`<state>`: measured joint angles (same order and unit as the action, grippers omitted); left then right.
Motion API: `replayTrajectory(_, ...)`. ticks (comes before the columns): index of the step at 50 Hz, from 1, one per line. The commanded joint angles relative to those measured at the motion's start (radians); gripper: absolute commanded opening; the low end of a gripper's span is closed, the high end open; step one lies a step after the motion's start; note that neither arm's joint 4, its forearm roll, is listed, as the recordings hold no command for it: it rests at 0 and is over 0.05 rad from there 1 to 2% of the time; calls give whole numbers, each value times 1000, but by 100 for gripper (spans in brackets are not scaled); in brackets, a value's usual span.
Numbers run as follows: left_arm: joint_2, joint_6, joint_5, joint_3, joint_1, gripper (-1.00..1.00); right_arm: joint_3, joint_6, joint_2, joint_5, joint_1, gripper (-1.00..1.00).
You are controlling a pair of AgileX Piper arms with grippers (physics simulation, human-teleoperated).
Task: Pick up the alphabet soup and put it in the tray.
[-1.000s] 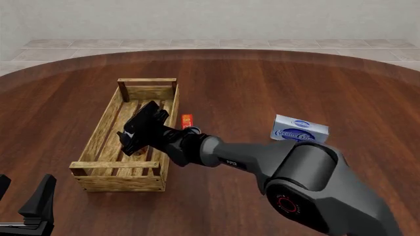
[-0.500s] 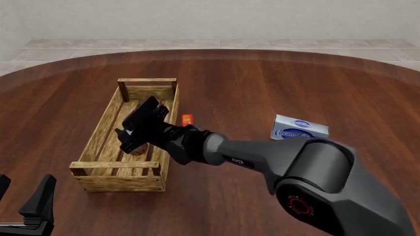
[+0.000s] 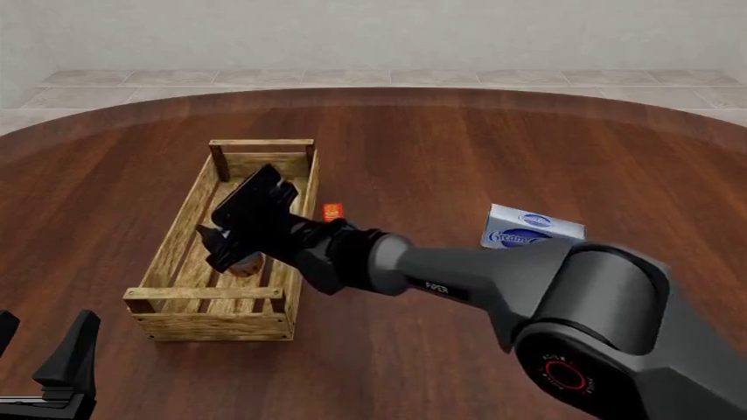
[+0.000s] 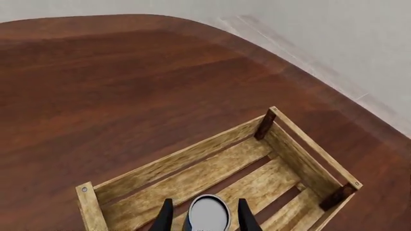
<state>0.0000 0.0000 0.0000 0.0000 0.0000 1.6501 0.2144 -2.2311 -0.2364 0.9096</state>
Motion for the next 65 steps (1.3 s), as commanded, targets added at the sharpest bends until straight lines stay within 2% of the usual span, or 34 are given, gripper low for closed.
replayTrajectory(1, 0, 0, 0, 0, 0, 100, -36, -3, 46, -6, 9, 100)
replayTrajectory(39, 0, 0, 0, 0, 0, 100, -135, 19, 175, -20, 22, 100)
replayTrajectory(65, 0, 0, 0, 0, 0, 100, -261, 18, 308, -62, 33, 100)
